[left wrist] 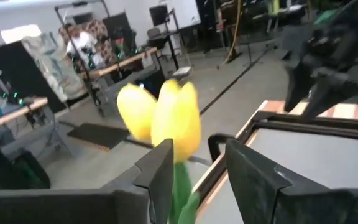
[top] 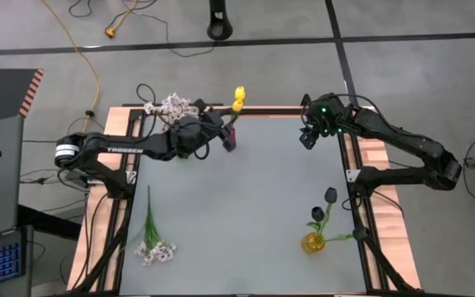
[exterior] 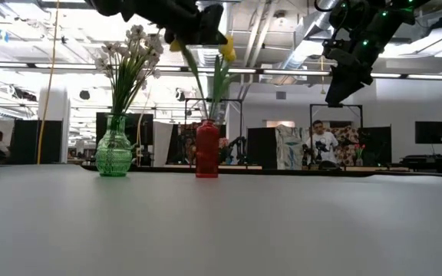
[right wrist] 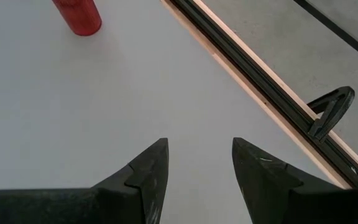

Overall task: Sort flowers into vase by color
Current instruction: Put the yellow tulip into the red vase, then adjust the red vase

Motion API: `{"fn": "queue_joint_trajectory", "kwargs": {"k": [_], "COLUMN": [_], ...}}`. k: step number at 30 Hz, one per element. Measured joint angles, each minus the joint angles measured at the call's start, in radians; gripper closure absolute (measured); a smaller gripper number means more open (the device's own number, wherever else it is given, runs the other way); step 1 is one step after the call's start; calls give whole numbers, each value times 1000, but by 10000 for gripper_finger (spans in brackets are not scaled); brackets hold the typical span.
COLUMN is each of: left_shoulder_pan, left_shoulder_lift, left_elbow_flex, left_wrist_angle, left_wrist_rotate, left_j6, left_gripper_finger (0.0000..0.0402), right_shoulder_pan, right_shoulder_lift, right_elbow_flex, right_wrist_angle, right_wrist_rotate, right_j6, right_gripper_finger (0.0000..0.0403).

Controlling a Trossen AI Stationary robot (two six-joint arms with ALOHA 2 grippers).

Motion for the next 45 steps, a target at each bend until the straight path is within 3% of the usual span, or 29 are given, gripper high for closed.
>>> {"fn": "queue_joint_trajectory", "kwargs": {"k": [9,13,20,28,35,45], "left_shoulder_pan": [-61,-58,2,47,66,67], "left_shoulder_lift": [-47,-54,-44,-45,-44,-44], "left_elbow_flex": [24,24,24,24,24,24], "left_wrist_angle": [2,-1,-8,-113,-142,-31], "left_wrist_rotate": [1,14,227,258,475,491], "left_j6": [75,41,-144,-189,-307,-349], "left_gripper_finger": [267,268,268,268,268,268], "right_shoulder_pan": [0,0,0,0,0,0], "right_shoulder_lift": [0,0,0,0,0,0], "right_elbow_flex": [0,0,0,0,0,0], "right_wrist_angle": [0,0,0,0,0,0], "right_wrist_rotate": [0,0,0,0,0,0], "right_j6": [0,0,0,0,0,0], "right_gripper_finger": [200,200,200,200,200,200]}}
